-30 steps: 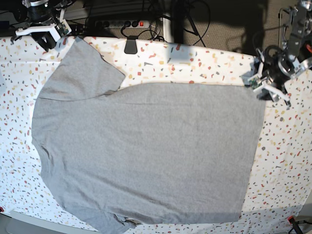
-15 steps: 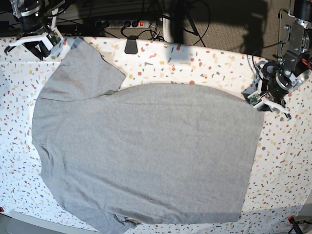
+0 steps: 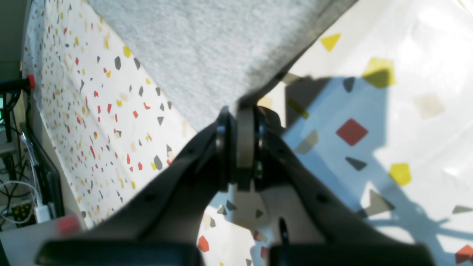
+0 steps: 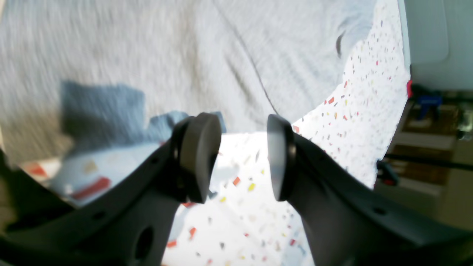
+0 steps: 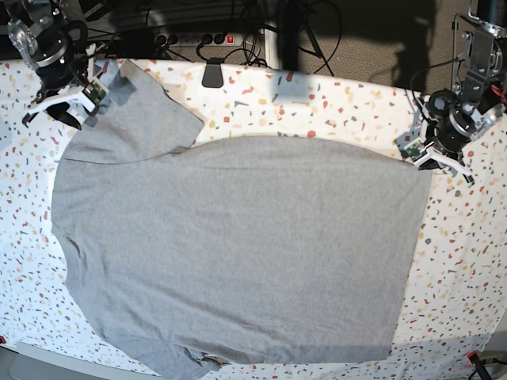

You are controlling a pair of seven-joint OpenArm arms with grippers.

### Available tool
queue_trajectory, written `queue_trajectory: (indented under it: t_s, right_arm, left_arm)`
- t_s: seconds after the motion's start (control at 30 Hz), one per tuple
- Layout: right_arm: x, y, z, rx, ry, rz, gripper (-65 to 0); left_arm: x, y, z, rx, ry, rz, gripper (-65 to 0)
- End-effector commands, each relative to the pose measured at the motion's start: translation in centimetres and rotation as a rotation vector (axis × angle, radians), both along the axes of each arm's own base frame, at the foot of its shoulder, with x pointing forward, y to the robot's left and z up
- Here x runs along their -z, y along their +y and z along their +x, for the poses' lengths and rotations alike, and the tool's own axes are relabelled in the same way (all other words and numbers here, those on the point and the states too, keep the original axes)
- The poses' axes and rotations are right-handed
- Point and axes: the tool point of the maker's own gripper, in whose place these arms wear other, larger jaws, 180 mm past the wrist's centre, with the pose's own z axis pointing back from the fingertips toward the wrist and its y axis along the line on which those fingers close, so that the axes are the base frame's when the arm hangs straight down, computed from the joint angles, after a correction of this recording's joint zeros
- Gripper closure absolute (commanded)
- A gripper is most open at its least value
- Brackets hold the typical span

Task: Fold the T-shirt properly
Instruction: 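Move both grippers down to the shirt's shoulder corners and grasp them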

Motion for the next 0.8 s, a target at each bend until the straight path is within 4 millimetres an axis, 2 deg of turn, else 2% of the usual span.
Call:
queue_trajectory:
  t_s: [0.0,0.2,0.53,0.77]
  right_arm:
    - [-0.7,-0.5,0.7,-0.033,-0.028,-0.037,-25.2]
    - [0.4,-2.2,0.2,-0.063,0.021,-0.125,-25.2]
    - [0.5,-2.4,0.5,-0.109,0.034,-0.168,-25.2]
    - [2.3,-4.2,0.7,-0.085,0.060,-0.178,-25.2]
  left_arm:
    - [0.4,0.0,-0.9,0.027,0.041,0.003,0.0]
    - [0.2,-0.2,-0.8,0.033,0.035,-0.008,0.0]
    - [0.3,-0.2,-0.9,0.034,0.036,-0.005,0.0]
    - [0.3,-0.2,-0.9,0.034,0.036,-0.005,0.0]
